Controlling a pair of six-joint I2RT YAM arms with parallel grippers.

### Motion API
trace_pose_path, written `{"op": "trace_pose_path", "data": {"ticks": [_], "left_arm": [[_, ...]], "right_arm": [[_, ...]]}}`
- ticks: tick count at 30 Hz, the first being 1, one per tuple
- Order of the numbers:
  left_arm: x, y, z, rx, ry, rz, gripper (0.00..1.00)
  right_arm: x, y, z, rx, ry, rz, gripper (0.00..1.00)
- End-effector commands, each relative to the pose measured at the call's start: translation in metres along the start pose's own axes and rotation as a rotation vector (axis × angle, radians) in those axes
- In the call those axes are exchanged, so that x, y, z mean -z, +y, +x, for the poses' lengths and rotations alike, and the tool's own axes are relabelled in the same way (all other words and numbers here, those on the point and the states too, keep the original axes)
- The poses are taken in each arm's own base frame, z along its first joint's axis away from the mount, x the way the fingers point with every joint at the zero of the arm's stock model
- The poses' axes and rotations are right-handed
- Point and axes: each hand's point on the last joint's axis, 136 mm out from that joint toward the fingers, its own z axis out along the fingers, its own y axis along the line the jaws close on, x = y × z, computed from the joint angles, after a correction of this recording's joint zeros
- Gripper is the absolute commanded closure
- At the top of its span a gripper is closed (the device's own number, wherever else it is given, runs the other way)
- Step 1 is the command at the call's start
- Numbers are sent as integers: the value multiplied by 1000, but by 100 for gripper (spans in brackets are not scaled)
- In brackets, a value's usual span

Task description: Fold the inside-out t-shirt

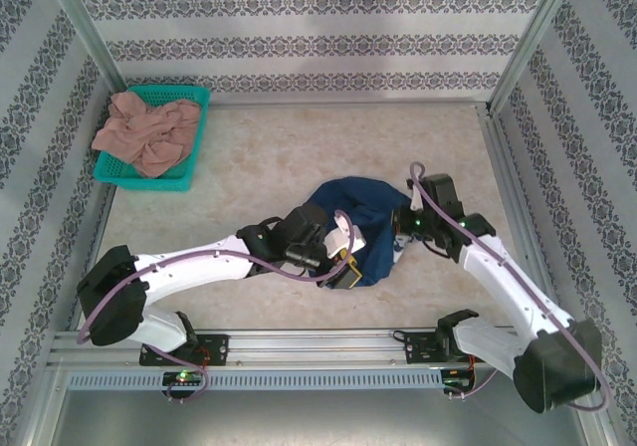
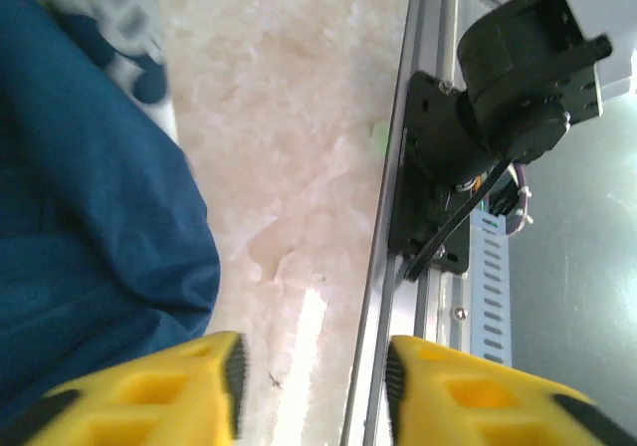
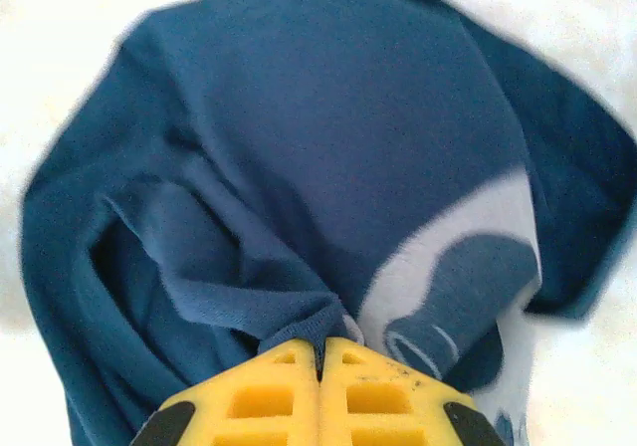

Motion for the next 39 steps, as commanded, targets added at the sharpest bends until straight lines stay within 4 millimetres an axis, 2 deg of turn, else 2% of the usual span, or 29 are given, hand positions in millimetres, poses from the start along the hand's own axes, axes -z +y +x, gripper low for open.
{"op": "trace_pose_path", "data": {"ticks": [1,3,5,9,12,17,20,24,26,28,32,33,36,38,39], "left_arm": [[20,19,-23,44,-73,-90,50],[20,50,-21,158,-67,-176,47],[13,78,-13,221,-7,-276,45],[1,130,9,287,134,-509,43],[-1,160,14,301,179,-644,41],[-8,188,26,312,223,-747,42],[-13,198,27,328,210,-747,55],[-4,203,13,348,141,-702,91],[7,199,1,358,77,-650,100],[21,189,-14,363,-4,-560,100],[55,153,-54,381,-231,-334,100],[64,148,-59,393,-271,-309,100],[77,146,-55,415,-292,-337,100],[72,154,-40,442,-244,-388,100],[65,158,-30,448,-193,-413,87]], "right_arm": [[2,-23,33,-110,58,76,100],[-2,-28,45,-136,80,87,100],[-3,-30,49,-138,86,93,100],[0,-29,31,-105,52,109,100],[2,-24,17,-82,36,102,100],[0,-19,10,-67,41,87,100],[0,-17,8,-65,34,77,100],[10,-11,-5,-43,-8,58,100],[21,-8,-16,-27,-53,48,100],[33,-4,-28,-20,-109,33,100],[52,10,-44,2,-194,-30,100],[55,12,-46,3,-205,-41,100],[58,14,-48,4,-220,-48,100],[56,15,-48,3,-216,-57,100],[54,16,-47,-3,-210,-66,100]]}}
